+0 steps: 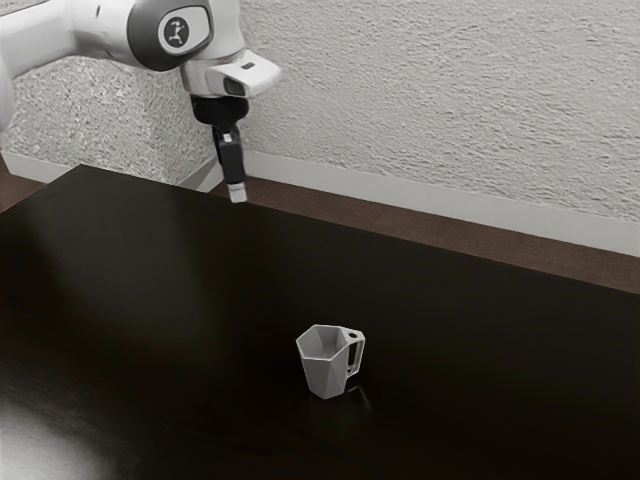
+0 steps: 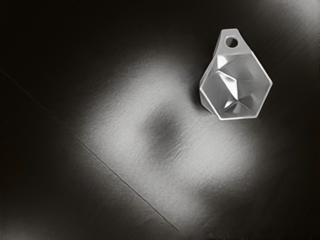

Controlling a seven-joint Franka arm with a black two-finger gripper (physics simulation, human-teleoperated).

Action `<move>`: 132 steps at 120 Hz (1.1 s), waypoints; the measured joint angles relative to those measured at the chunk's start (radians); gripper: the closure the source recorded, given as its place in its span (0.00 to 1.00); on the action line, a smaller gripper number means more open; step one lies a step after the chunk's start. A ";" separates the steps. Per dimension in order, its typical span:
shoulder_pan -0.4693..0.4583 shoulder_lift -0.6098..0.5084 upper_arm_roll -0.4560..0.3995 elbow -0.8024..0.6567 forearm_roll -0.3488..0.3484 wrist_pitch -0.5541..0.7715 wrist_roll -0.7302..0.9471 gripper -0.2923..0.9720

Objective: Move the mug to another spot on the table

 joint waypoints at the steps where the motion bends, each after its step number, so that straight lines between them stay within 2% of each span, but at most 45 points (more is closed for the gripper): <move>1: 0.000 0.000 0.000 0.000 0.000 0.000 0.003 0.23; 40: -0.002 0.020 -0.019 0.000 -0.006 0.002 0.062 0.23; 57: -0.086 0.137 -0.036 0.060 -0.008 0.003 0.045 0.23; 75: -0.135 0.221 -0.036 0.072 -0.005 0.017 0.021 0.23; 108: -0.181 0.412 -0.026 0.125 -0.002 0.112 -0.041 0.23; 132: -0.192 0.508 -0.025 0.130 -0.009 0.176 -0.096 0.23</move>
